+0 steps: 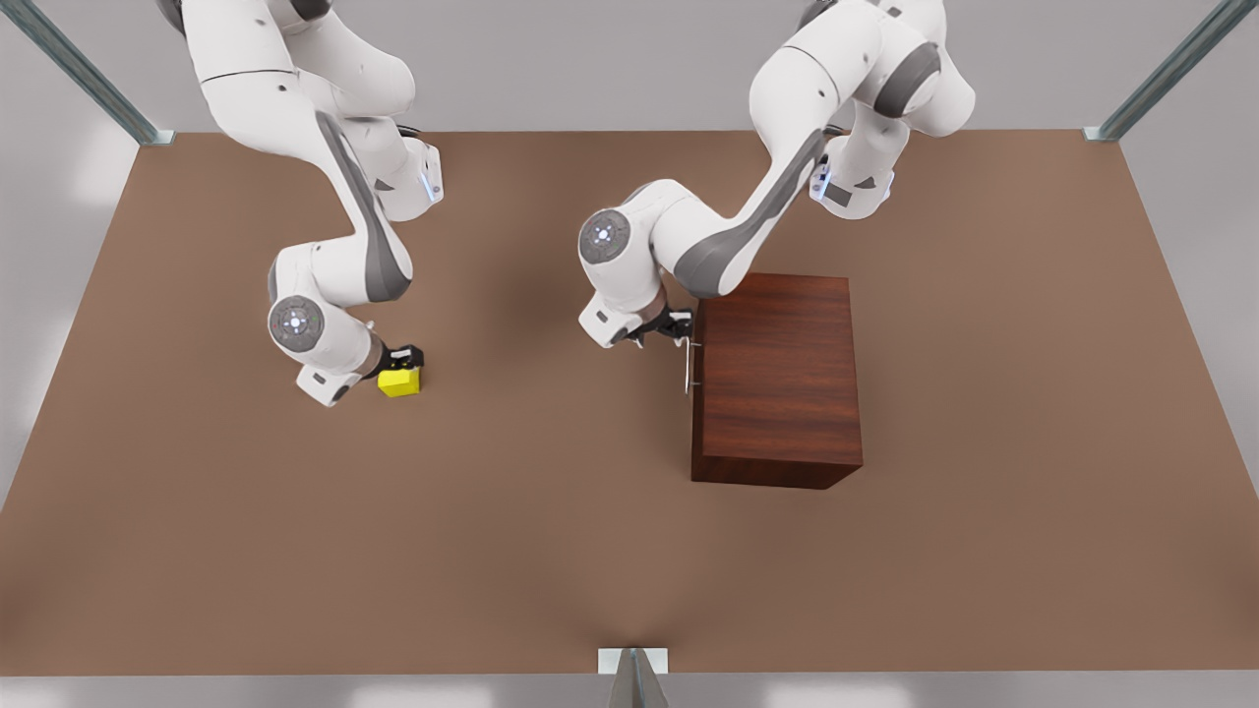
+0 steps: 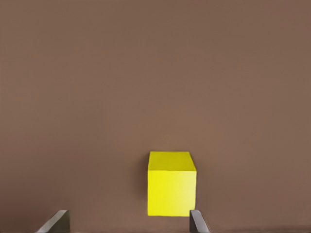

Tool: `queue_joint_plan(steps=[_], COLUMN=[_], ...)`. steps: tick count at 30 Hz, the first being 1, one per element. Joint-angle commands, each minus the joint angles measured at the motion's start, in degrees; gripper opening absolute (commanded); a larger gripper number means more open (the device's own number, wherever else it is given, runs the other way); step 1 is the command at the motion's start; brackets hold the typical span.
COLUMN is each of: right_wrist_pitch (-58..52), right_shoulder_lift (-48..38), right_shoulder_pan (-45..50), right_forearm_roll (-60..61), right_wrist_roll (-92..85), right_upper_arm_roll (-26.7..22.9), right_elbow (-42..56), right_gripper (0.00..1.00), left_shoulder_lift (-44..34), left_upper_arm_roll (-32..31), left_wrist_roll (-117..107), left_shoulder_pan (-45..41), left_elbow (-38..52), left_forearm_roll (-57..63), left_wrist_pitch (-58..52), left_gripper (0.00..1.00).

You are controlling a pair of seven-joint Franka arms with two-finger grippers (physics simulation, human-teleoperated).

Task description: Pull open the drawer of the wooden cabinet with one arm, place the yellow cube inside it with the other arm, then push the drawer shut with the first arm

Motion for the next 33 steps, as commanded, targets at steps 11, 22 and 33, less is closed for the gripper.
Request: queue_joint_plan(steps=[11,22,33], right_wrist_pitch=[12.75,12.40,13.98], right_shoulder_lift=[2.23,3.82,4.17], right_shoulder_pan=[-1.85,-2.82,-3.70], right_forearm_roll=[0.06,-3.72,-6.53], right_wrist_roll=[3.32,1.39,-1.34], right_upper_arm_roll=[0.02,0.02,0.11], right_elbow=[-5.91,-8.28,-9.69], right_gripper=[0.98,1.00,1.00], left_shoulder_lift=[1.23,3.77,5.18], left_upper_arm_roll=[0.35,0.26,0.00], left_wrist_roll=[-14.98,-14.90,-15.60], left_shoulder_pan=[2.07,1.72,0.57], left_elbow=[-4.77,-4.77,-3.10], left_forearm_roll=[0.97,1.24,1.32], left_wrist_pitch=[2.47,5.02,6.43], left_gripper=[0.73,0.72,0.71])
